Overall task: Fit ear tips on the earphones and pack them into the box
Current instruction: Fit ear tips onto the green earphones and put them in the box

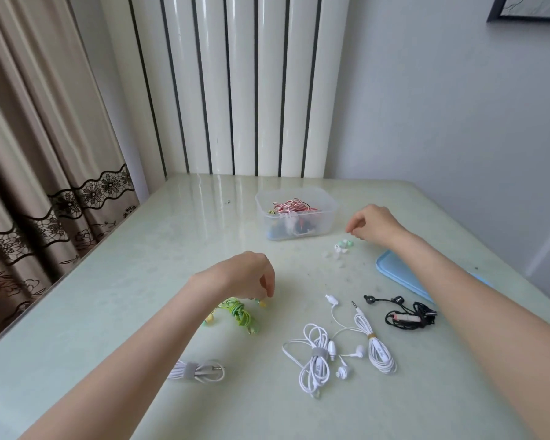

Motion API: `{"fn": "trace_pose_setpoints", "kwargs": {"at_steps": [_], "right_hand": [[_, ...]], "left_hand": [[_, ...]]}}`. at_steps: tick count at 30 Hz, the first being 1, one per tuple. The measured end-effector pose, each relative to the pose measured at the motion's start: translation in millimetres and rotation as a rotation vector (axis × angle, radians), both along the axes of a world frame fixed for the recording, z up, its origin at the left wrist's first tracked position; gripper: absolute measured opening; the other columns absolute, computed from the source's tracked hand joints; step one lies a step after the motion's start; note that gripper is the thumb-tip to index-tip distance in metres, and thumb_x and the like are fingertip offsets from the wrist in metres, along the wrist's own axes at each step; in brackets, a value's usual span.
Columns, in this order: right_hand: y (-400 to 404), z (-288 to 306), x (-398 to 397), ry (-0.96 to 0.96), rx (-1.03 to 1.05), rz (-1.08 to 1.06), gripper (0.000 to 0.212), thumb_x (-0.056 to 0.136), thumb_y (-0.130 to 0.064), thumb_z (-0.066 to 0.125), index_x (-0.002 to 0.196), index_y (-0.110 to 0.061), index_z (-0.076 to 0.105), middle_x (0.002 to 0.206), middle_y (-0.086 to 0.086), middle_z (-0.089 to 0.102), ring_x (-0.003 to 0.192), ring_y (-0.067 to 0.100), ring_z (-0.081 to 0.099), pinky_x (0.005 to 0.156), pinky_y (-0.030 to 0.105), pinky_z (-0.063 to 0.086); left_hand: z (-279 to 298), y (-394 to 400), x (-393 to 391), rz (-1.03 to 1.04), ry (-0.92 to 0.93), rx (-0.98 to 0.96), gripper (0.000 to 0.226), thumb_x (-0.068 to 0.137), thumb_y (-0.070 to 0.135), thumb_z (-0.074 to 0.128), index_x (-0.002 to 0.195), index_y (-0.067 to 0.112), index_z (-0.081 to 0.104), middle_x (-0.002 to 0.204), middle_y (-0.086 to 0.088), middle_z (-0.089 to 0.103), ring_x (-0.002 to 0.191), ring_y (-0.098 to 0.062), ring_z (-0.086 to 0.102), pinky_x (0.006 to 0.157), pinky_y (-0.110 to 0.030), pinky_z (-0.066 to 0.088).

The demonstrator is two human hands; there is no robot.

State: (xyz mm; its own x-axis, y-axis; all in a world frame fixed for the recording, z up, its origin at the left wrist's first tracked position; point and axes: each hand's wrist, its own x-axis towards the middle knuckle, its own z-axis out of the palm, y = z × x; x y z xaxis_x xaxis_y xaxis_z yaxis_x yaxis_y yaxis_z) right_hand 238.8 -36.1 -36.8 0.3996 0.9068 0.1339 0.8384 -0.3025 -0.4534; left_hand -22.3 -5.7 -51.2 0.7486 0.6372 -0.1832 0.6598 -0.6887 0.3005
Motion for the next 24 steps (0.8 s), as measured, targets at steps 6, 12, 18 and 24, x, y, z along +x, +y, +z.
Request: {"fn": "trace_pose_setpoints", "kwargs": {"at_steps": [6, 12, 18, 24], "right_hand": [[19.3, -25.7, 21.9, -0.069, -0.053, -0.085, 0.026, 0.079, 0.003, 0.053, 0.101, -0.004, 0.066, 0.109, 0.017, 0.064, 0.101, 0.031, 0.06, 0.087, 0.029, 0.045], [32.1, -41.5, 16.9, -0.105, -0.05, -0.106, 0.027, 0.078, 0.002, 0.053, 0.099, -0.01, 0.064, 0.11, 0.018, 0.061, 0.103, 0.033, 0.055, 0.084, 0.032, 0.044], [-3.1, -18.3, -61.6, 0.555, 0.24, 0.079, 0.012, 0.075, 0.005, 0.064, 0.075, -0.007, 0.063, 0.067, 0.011, 0.062, 0.055, 0.022, 0.061, 0.059, 0.027, 0.055], [-19.5, -47.9, -91.4, 1.031, 0.314, 0.112, 0.017, 0.079, 0.009, 0.062, 0.071, -0.006, 0.062, 0.064, 0.009, 0.06, 0.05, 0.007, 0.059, 0.054, 0.013, 0.05]], "left_hand": [[7.4, 6.8, 1.6, -0.086, 0.102, -0.086, 0.026, 0.079, 0.013, 0.061, 0.102, 0.023, 0.062, 0.097, 0.012, 0.052, 0.098, -0.015, 0.059, 0.073, -0.024, 0.045], [-15.2, 19.5, -5.1, -0.014, -0.143, -0.102, 0.013, 0.075, 0.011, 0.068, 0.087, 0.017, 0.068, 0.09, 0.001, 0.064, 0.078, -0.012, 0.062, 0.078, -0.029, 0.053], [-26.4, 22.8, 13.9, 0.215, -0.697, -0.33, 0.012, 0.083, 0.006, 0.062, 0.074, 0.014, 0.062, 0.071, -0.001, 0.063, 0.061, -0.01, 0.062, 0.063, -0.023, 0.054], [-50.1, 19.4, 41.0, 0.354, -0.878, -0.389, 0.018, 0.076, 0.006, 0.069, 0.082, 0.018, 0.057, 0.073, -0.003, 0.066, 0.067, -0.018, 0.063, 0.075, -0.032, 0.053]]}}
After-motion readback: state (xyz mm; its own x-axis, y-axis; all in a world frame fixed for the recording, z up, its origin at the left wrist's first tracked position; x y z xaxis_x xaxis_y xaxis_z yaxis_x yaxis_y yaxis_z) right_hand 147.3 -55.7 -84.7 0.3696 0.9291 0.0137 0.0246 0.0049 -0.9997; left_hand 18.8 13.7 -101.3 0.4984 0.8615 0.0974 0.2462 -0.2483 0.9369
